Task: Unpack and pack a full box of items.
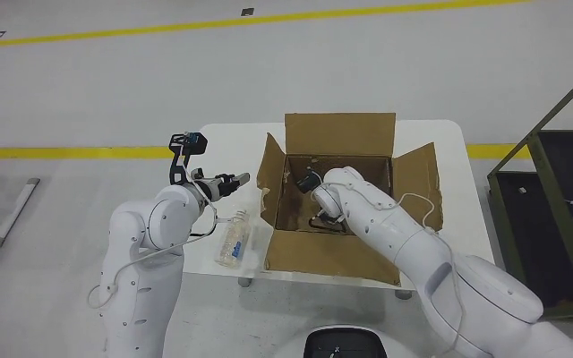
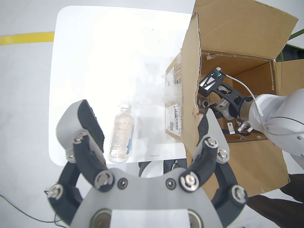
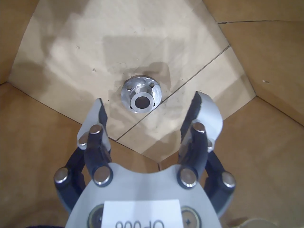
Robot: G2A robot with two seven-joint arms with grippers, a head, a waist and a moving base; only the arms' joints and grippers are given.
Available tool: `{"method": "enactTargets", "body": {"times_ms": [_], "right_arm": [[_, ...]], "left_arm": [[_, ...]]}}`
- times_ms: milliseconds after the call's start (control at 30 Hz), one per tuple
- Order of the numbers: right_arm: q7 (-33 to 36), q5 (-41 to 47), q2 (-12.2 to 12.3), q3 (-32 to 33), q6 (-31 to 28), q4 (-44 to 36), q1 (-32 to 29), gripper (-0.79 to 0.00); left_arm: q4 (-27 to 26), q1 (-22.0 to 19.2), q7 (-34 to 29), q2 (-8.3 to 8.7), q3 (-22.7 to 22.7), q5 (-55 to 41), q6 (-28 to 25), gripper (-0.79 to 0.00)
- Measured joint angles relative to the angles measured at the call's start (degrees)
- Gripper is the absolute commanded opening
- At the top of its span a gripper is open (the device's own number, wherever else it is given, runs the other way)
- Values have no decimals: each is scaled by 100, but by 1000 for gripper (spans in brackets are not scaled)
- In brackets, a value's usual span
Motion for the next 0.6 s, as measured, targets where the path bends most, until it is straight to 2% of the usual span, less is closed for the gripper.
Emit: {"method": "enactTargets", "body": {"times_ms": [267, 367, 600], "right_arm": [[-48, -34, -46, 35, -16, 145, -34, -406], [-98, -25, -69, 49, -38, 230, -49, -443], [-208, -18, -140, 71, -33, 394, -31, -446]], "left_arm": [[0, 0, 0, 0, 0, 0, 0, 0], [0, 0, 0, 0, 0, 0, 0, 0], [0, 0, 0, 0, 0, 0, 0, 0]]}}
